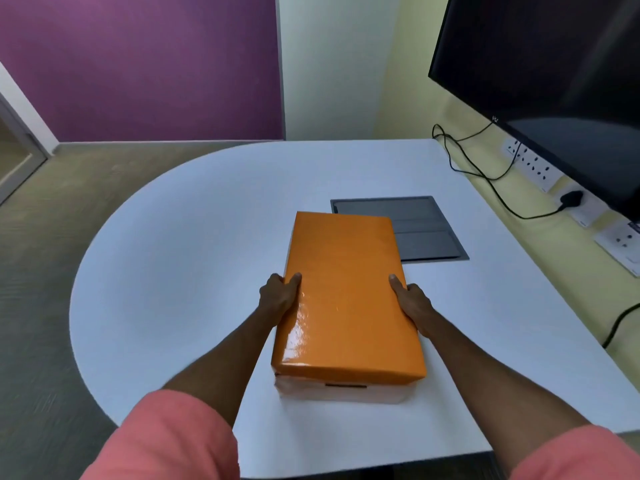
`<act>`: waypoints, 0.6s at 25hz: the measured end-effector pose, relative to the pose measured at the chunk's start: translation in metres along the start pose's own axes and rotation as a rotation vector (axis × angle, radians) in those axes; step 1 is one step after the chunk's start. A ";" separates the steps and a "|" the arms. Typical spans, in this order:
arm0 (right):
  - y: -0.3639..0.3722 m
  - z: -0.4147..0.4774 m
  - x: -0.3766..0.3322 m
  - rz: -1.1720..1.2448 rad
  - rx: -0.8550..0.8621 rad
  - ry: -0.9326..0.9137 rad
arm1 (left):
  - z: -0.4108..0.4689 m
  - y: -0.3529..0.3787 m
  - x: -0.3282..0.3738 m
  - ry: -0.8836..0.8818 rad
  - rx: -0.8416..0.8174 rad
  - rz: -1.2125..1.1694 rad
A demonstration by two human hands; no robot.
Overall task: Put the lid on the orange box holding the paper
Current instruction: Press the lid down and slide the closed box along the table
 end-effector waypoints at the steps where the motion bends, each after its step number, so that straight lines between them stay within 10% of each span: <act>1: 0.002 -0.002 0.003 -0.006 0.002 0.002 | -0.004 0.001 -0.003 0.004 -0.008 0.004; 15: 0.016 -0.013 0.018 -0.118 0.250 -0.089 | -0.025 0.012 -0.027 0.168 0.192 0.293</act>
Point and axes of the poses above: each hand's wrist, its own z-axis towards the middle knuckle, its own y-axis out of the palm, x = y × z, the point moved 5 cm from there along z, towards the middle knuckle, and after that the axes turned 13 degrees about -z, right-handed, at the moved point
